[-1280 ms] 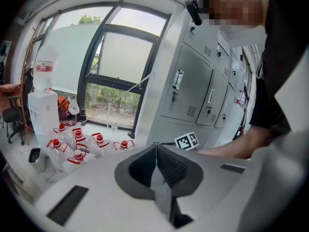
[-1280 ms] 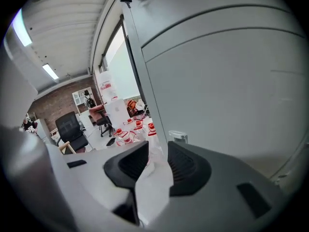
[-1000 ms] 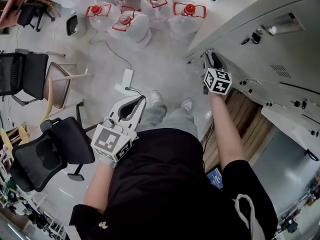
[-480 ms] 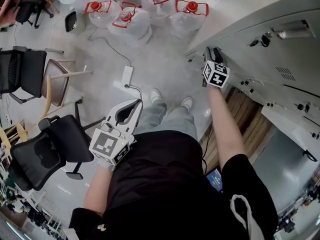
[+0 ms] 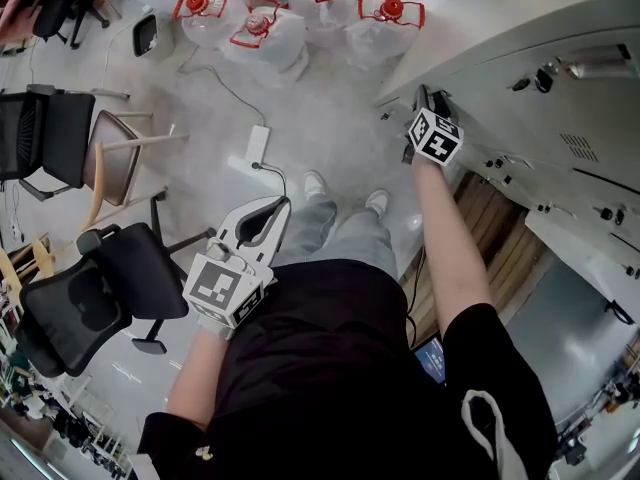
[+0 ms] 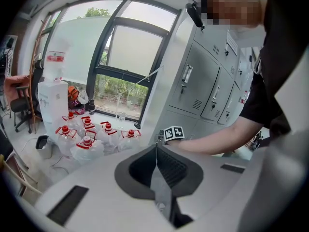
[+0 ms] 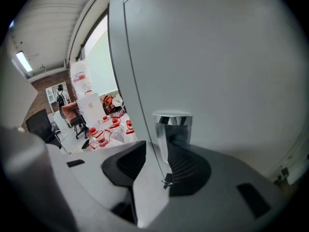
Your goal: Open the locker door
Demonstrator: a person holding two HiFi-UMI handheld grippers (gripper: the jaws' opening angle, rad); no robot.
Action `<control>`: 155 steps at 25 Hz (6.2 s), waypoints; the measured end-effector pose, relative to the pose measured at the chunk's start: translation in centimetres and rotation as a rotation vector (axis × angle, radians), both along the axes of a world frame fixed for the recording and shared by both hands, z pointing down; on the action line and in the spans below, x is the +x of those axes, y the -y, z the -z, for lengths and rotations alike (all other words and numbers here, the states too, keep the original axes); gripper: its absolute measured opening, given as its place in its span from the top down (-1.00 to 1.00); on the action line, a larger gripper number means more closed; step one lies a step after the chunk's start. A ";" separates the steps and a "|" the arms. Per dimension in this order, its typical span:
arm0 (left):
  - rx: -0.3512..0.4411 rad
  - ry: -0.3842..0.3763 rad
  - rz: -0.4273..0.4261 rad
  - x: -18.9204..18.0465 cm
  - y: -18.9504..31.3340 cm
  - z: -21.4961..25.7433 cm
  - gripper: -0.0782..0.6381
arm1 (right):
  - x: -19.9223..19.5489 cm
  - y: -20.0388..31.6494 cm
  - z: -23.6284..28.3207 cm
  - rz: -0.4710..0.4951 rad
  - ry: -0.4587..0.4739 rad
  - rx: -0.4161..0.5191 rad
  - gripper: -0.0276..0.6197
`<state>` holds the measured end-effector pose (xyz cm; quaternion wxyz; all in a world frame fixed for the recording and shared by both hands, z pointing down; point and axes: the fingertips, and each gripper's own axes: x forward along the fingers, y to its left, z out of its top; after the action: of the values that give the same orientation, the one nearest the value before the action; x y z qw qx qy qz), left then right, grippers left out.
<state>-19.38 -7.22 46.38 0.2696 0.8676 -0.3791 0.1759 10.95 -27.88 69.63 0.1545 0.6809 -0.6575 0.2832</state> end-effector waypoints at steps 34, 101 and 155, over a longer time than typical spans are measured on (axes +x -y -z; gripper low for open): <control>0.049 -0.037 -0.207 3.3 -0.4 1.1 0.72 | -2.3 -15.5 -0.7 0.007 0.001 -0.053 0.50; 0.047 -0.105 -0.787 25.6 -12.8 3.2 0.72 | 15.8 -42.5 9.8 -0.425 0.128 -0.037 0.73; 0.216 -0.390 -0.962 27.0 -12.2 14.5 0.72 | 2.7 -39.7 36.0 -0.194 -0.022 0.416 0.73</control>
<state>7.66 4.95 31.92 0.1332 0.9829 0.1031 0.0749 13.63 11.84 33.60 -0.0099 0.7613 -0.6313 0.1477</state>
